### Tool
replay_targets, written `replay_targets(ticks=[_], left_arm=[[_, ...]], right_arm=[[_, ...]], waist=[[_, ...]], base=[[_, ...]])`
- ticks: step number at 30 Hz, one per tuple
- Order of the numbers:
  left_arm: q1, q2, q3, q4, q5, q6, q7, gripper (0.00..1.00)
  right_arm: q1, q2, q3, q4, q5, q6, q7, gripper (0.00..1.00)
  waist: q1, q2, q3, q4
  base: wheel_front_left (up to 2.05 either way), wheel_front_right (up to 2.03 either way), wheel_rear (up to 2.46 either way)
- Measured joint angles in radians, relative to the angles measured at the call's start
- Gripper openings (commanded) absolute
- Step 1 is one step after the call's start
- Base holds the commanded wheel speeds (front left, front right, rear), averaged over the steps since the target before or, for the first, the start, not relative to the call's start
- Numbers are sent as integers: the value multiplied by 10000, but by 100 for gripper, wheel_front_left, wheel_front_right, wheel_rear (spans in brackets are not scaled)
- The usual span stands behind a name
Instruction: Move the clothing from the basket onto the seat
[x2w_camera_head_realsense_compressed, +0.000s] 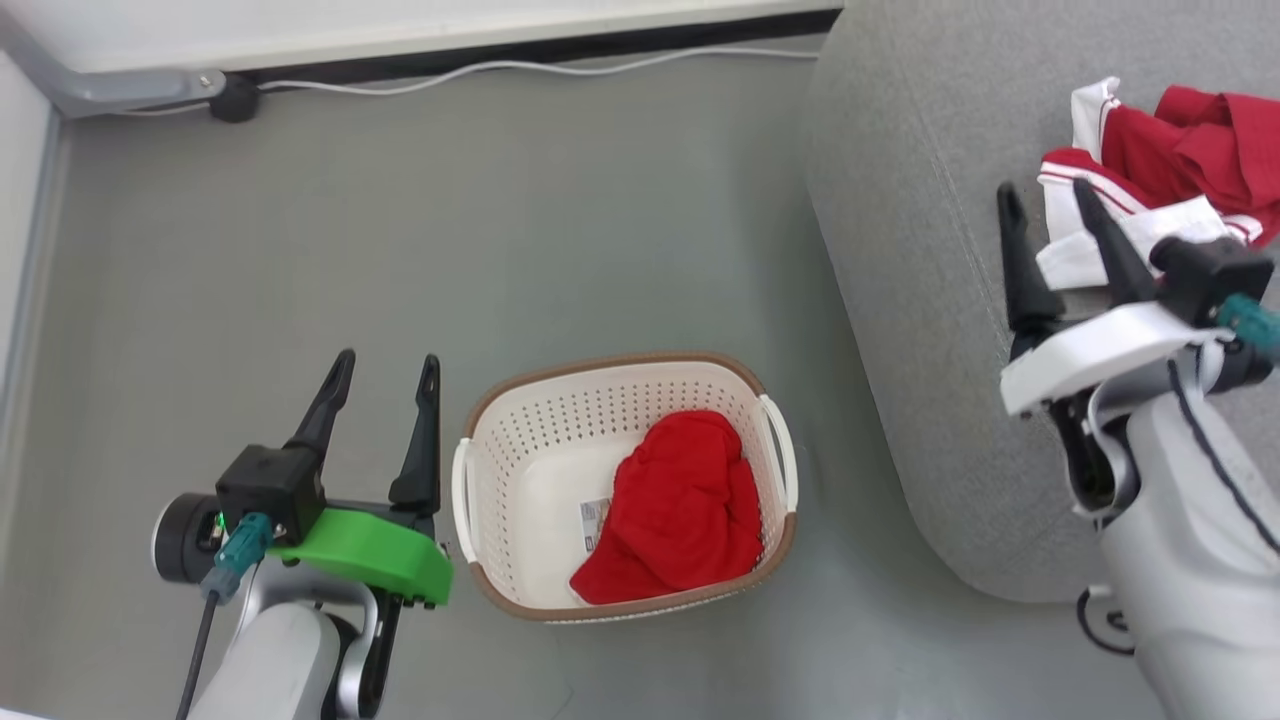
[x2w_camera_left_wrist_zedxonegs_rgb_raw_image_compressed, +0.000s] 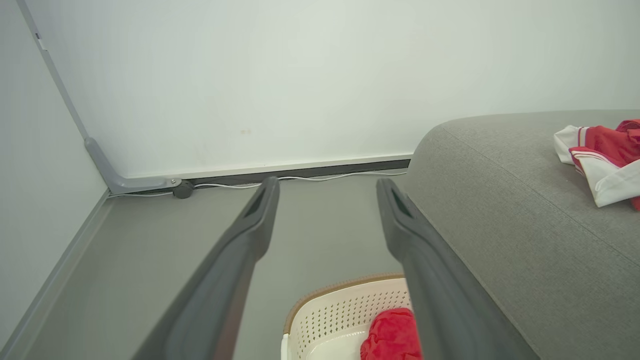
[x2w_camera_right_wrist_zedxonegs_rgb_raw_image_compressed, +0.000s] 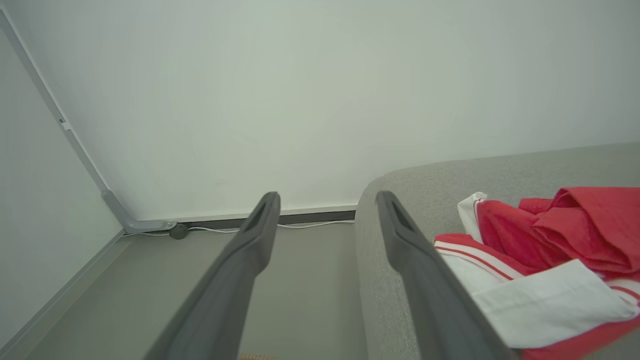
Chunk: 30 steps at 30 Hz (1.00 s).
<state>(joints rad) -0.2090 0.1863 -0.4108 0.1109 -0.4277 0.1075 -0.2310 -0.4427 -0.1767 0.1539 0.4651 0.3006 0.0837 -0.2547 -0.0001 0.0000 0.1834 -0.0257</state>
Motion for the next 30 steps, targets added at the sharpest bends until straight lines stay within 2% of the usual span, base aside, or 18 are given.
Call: replay_targets(ticks=[6,18,30], left_arm=[[444,-2,142,150,2,86,-2,100],[1259,2,679,278,27,119,-84,100],[1337,-6,982,-82,205,121,-88,100]], right_arm=[[896,217,56,-234,-38,-12,0,100],[2266,297,140,-901,-176,-242,0,100],[2822,359,249,-1649,-259,-428,0,100]], waist=[[0,0,-454,253],[0,0,-1285,615],[0,0,-1323,651]], base=[[0,0,0],[0,0,0],[0,0,0]])
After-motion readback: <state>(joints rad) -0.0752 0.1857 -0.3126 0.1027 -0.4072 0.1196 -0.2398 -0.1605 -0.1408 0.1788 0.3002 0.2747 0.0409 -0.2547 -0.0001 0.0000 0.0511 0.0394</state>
